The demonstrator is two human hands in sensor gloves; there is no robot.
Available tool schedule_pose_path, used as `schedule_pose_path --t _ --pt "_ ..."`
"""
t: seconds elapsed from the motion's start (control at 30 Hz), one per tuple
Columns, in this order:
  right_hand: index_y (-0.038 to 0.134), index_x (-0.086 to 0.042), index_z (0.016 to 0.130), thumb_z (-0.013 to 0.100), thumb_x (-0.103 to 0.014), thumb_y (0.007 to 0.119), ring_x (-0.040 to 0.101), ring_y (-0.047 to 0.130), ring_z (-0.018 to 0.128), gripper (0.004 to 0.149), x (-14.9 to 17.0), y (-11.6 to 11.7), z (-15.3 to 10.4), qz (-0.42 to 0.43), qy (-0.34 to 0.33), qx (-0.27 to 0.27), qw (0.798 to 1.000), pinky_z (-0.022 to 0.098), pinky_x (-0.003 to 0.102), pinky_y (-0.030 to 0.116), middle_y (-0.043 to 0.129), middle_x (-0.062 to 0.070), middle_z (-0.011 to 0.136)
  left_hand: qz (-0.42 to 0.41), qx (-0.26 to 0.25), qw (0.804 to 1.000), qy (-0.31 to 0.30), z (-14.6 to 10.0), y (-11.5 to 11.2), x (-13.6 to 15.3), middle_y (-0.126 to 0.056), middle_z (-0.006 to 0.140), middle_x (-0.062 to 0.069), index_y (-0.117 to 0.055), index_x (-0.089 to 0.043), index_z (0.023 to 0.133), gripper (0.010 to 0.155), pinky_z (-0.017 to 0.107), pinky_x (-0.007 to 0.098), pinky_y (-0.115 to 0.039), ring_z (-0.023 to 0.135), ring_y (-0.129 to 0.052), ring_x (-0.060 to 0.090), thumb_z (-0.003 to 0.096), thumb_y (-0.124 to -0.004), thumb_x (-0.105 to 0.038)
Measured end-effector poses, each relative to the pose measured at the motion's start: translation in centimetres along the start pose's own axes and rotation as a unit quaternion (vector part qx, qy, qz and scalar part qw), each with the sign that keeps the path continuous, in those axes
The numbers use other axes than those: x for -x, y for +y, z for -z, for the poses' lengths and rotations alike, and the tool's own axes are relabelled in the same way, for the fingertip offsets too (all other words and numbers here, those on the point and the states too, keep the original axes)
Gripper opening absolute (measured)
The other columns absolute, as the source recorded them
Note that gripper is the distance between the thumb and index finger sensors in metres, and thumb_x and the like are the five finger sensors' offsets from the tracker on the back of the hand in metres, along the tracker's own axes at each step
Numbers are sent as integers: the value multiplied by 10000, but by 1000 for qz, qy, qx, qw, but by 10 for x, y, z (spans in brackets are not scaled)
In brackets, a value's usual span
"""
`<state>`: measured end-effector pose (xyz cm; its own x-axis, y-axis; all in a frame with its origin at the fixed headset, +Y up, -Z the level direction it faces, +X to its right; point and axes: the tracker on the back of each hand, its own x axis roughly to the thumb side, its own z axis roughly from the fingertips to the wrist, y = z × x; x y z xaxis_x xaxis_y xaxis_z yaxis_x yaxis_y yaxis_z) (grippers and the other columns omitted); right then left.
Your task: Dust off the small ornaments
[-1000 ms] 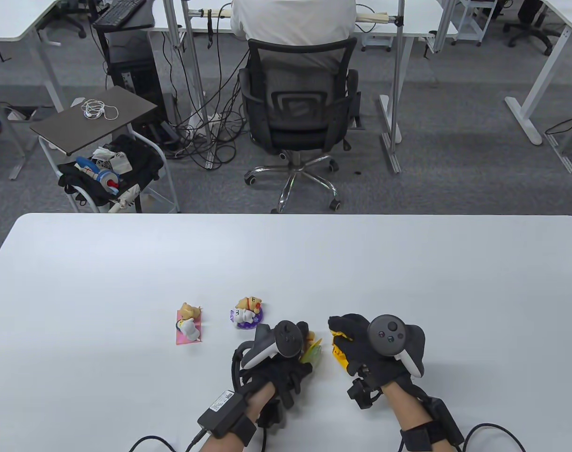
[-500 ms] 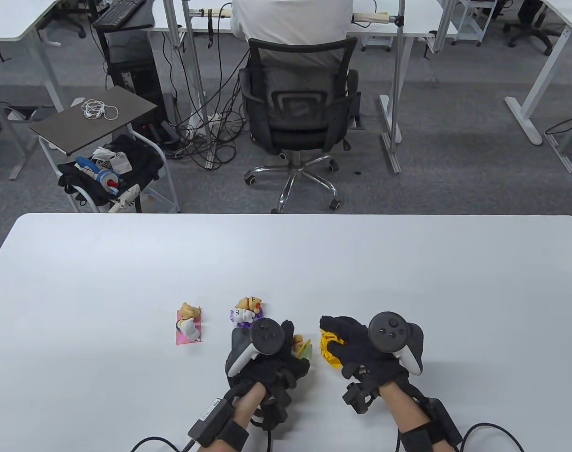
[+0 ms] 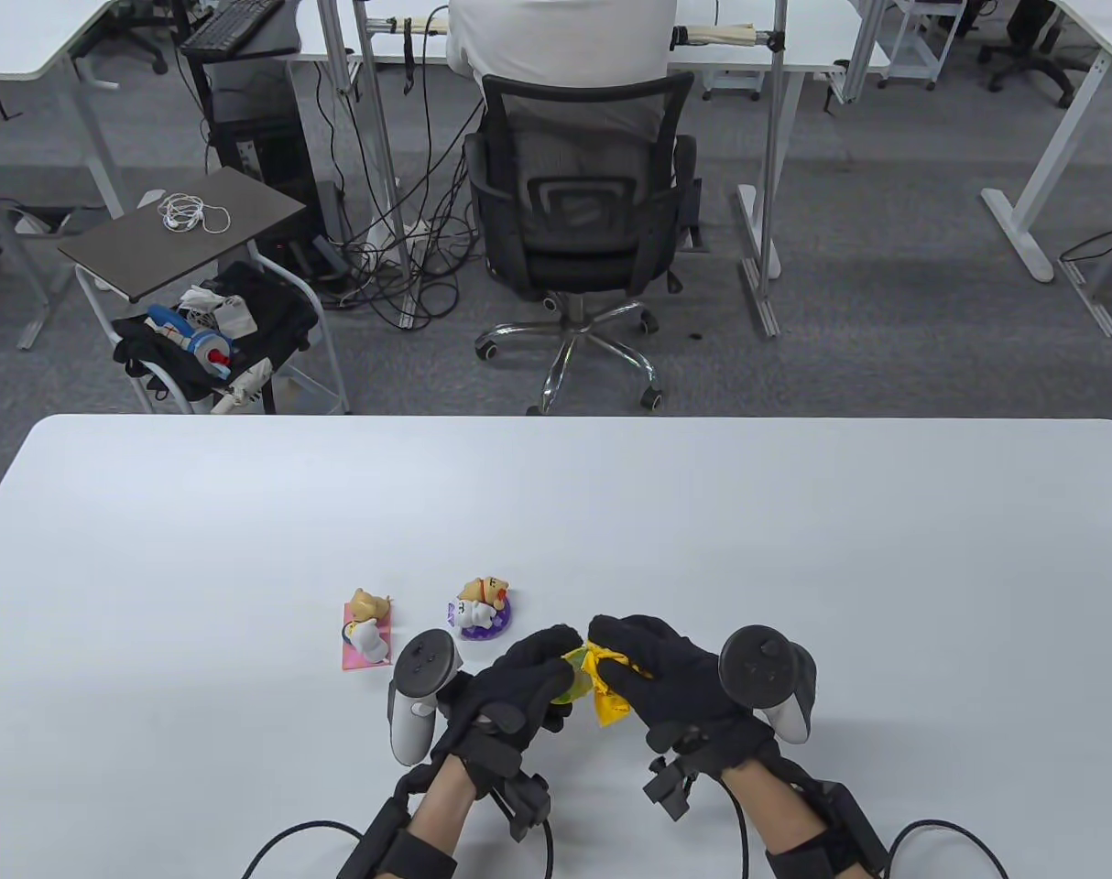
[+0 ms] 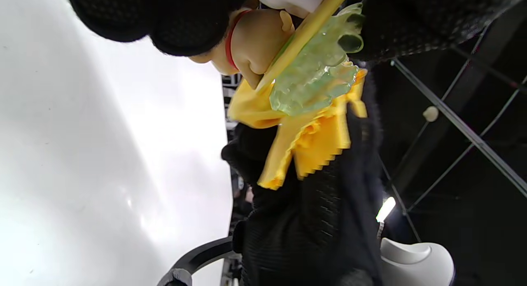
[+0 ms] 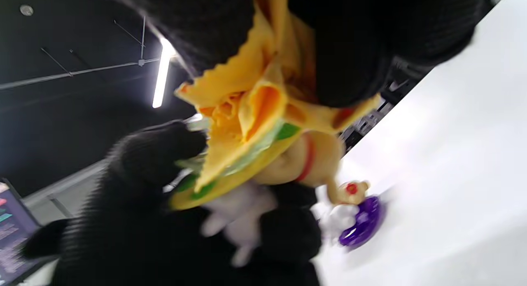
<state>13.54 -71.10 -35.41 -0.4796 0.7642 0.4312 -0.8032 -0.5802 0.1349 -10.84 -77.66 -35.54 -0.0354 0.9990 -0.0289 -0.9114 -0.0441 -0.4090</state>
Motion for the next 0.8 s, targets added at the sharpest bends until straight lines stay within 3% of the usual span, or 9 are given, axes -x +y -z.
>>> schedule_pose_path --t 0.07,0.17,0.23,0.33,0.37,0.4,0.53,0.67,0.8 --pt "787 -147 968 467 -318 863 269 994 529 535 2 -3 -1 -27 -4 30 999 441 484 853 851 166 835 -9 -5 1000 1 -1 1 -1 -584 939 181 -588 -228 1030 671 473 476 -785 652 -853 300 479 -777 -563" --pt "767 -135 967 444 -327 912 257 1000 522 576 -7 -10 -5 16 -29 67 997 437 479 856 877 140 814 -8 -17 1000 -2 -1 3 -2 -557 956 176 -560 -242 1042 670 497 476 -772 678 -835 300 493 -763 -567" --pt "787 -194 951 442 -337 917 283 965 586 545 -19 -8 -6 27 -55 63 996 481 505 823 878 101 833 6 -18 1000 0 -1 2 1 -553 960 172 -549 -253 1047 669 505 464 -781 688 -838 287 499 -750 -579" --pt "801 -300 929 466 -367 871 290 880 710 473 -28 3 -8 -42 -64 34 996 572 532 756 826 35 888 -49 8 999 0 2 -5 4 -529 968 178 -553 -278 1052 646 515 466 -778 708 -824 293 508 -752 -564" --pt "821 -308 914 456 -374 862 276 897 693 465 -24 3 -9 -42 -64 84 993 566 528 767 848 30 871 -81 10 997 -2 2 -6 4 -529 969 179 -566 -281 1050 639 515 472 -776 711 -821 301 506 -765 -551" --pt "834 -309 906 455 -377 856 271 903 676 456 -19 1 -8 -36 -60 95 993 554 518 780 857 34 856 -96 17 995 -9 2 -7 3 -531 965 185 -582 -279 1046 631 511 480 -771 707 -818 311 506 -777 -540" --pt "825 -228 930 477 -319 865 328 875 672 464 1 -10 -5 8 -5 68 998 550 554 746 840 112 856 -43 14 999 -27 0 -7 -7 -563 961 171 -613 -279 1032 627 502 474 -785 695 -838 301 493 -786 -548" --pt "790 -232 955 457 -352 895 297 900 667 523 -20 -8 -8 34 -53 78 995 548 533 769 863 73 850 -31 2 999 -8 2 -6 -1 -539 971 171 -586 -276 1043 633 516 473 -775 711 -823 303 505 -775 -550" --pt "782 -316 956 466 -434 827 315 798 819 506 -25 7 -8 -1 -63 67 996 612 558 714 745 67 970 -98 26 995 -15 2 -11 0 -531 970 182 -585 -274 1046 630 511 472 -779 711 -823 308 508 -776 -540"
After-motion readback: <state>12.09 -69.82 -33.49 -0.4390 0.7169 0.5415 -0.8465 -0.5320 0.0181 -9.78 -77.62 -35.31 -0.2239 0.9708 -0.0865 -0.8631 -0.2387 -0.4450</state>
